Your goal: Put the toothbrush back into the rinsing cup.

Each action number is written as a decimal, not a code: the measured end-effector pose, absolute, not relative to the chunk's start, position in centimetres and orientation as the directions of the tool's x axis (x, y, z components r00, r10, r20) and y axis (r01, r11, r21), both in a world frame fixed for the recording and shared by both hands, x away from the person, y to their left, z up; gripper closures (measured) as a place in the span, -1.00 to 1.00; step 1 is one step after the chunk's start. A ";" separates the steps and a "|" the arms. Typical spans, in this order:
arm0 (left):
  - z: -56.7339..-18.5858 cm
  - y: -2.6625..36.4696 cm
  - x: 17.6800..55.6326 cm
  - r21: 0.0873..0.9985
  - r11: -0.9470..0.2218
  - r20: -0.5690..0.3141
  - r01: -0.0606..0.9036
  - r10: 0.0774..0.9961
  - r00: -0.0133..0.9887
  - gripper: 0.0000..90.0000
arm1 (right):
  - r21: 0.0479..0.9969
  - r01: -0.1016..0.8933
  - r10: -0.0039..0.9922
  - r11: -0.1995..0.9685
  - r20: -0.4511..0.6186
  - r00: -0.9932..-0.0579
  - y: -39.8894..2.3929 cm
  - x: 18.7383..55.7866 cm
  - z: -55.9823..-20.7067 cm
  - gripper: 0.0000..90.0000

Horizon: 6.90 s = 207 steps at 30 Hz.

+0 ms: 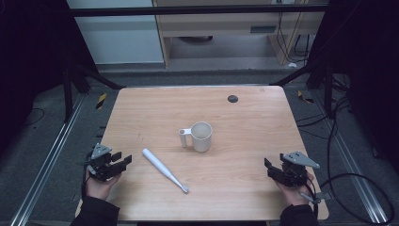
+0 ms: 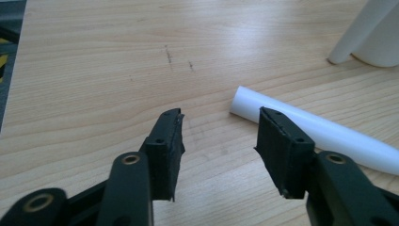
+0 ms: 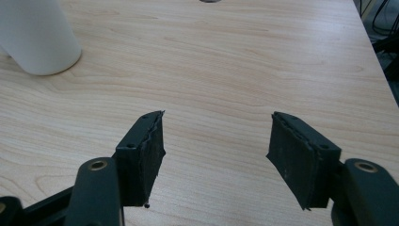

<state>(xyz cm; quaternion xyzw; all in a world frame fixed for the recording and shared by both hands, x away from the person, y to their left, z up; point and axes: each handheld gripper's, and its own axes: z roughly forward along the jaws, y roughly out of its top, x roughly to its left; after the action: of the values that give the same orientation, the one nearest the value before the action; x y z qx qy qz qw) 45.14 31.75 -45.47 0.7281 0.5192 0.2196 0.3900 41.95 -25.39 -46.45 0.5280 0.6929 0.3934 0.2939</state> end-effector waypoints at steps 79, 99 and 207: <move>-47.0 24.5 51.6 0.612 -0.454 0.000 0.648 0.818 0.575 0.98 | 0.824 0.534 0.959 0.189 -0.039 -0.280 -24.9 42.5 -46.9 -0.20; -46.8 25.0 50.6 0.600 -0.467 -0.006 0.649 0.809 0.588 0.98 | 0.820 0.538 0.960 0.195 -0.047 -0.277 -24.9 42.5 -46.9 -0.21; -43.0 19.5 51.6 0.498 -0.706 0.030 0.503 0.594 0.804 -0.24 | 0.798 0.557 0.951 0.233 -0.067 -0.301 -25.0 42.9 -47.1 -0.25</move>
<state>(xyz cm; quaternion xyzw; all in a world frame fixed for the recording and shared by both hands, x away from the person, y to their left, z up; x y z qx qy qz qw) 51.63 19.47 -42.99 0.9188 0.2985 0.0944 0.2403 42.87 -24.96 -47.14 0.5161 0.7303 0.3424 0.2881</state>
